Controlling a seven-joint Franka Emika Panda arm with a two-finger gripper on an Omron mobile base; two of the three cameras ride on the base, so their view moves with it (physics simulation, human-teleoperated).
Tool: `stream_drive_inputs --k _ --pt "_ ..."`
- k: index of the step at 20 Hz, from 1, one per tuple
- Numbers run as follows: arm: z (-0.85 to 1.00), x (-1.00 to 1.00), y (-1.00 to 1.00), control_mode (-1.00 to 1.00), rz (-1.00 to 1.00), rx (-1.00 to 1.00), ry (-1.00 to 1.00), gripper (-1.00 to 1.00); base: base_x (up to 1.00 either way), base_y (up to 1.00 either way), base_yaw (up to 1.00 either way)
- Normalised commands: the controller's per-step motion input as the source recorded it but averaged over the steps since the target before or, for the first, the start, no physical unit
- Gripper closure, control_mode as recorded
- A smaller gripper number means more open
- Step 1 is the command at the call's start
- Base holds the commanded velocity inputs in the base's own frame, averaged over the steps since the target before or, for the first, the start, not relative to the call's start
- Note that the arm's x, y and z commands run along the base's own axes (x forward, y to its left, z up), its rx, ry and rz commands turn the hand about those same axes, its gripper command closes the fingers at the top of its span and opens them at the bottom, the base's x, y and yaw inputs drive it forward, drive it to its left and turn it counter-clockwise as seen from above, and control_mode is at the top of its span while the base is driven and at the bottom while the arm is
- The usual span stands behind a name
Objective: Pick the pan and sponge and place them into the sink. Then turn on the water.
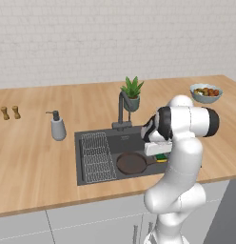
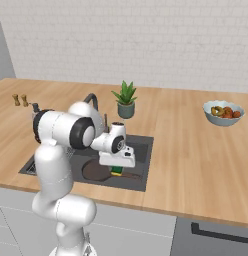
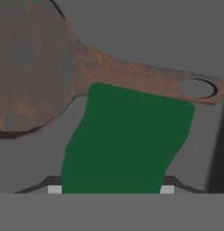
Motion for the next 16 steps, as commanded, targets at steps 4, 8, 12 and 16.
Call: stream_drive_inputs --k 4,8,12,16 --pt "-0.55 0.18 0.01 -1.0 -0.04 0.0 -0.02 1.0 0.0 0.0 0.0" --pt "-0.41 0.22 0.03 -1.0 -0.05 -0.01 0.0 1.0 0.0 0.0 0.0" --pt "-0.07 0.04 0.01 -1.0 -0.01 0.0 0.0 1.0 0.0 0.0 0.0" --pt "0.0 0.0 0.0 -1.0 0.0 0.0 0.0 1.0 0.0 0.0 0.0"
